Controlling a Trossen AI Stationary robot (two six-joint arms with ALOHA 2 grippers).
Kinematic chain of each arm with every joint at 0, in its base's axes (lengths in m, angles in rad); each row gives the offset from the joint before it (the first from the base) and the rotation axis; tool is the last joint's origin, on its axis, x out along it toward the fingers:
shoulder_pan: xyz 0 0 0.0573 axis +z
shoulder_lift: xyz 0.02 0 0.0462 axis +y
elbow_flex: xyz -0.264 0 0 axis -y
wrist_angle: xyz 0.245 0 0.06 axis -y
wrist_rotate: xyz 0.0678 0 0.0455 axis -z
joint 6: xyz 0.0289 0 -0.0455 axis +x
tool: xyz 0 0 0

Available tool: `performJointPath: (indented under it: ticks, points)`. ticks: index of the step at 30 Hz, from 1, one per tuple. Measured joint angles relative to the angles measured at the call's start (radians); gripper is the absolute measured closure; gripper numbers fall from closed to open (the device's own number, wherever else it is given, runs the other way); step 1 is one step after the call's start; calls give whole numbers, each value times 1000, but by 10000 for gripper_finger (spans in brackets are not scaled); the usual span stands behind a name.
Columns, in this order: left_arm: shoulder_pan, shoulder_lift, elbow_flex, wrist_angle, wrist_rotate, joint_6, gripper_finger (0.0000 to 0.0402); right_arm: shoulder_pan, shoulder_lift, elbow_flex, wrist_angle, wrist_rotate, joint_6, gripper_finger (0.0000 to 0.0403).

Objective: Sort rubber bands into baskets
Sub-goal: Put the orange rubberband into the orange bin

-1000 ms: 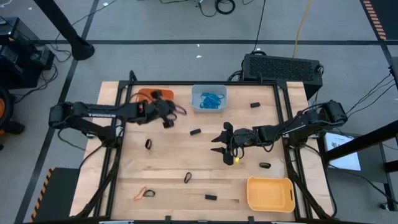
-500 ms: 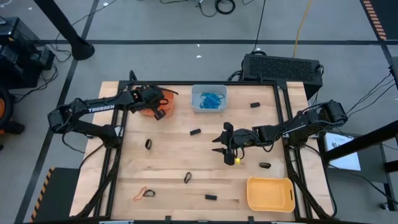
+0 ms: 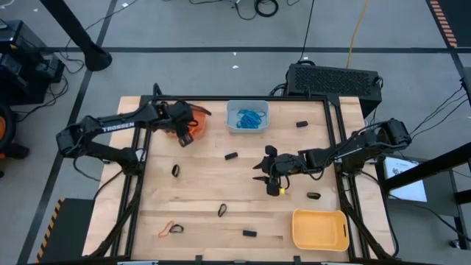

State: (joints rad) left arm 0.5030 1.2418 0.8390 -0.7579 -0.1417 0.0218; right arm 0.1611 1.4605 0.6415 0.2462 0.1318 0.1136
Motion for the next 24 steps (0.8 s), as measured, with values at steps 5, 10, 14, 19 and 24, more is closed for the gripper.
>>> performJointPath:
  ticks: [5,10,14,19,24]
  points:
    - [-114,-38,81,-120,373,-87,276,-9,0,0,21,0,-95,227]
    - [-389,-67,81,-124,530,-327,276,-22,0,0,35,0,-167,227]
    - [-657,-50,81,-91,510,-546,276,-33,0,0,43,0,-209,227]
    - [-940,18,81,-14,396,-785,276,-45,0,0,92,0,-237,227]
    - [-1143,139,80,21,370,-939,276,-46,0,0,106,-1,-234,227]
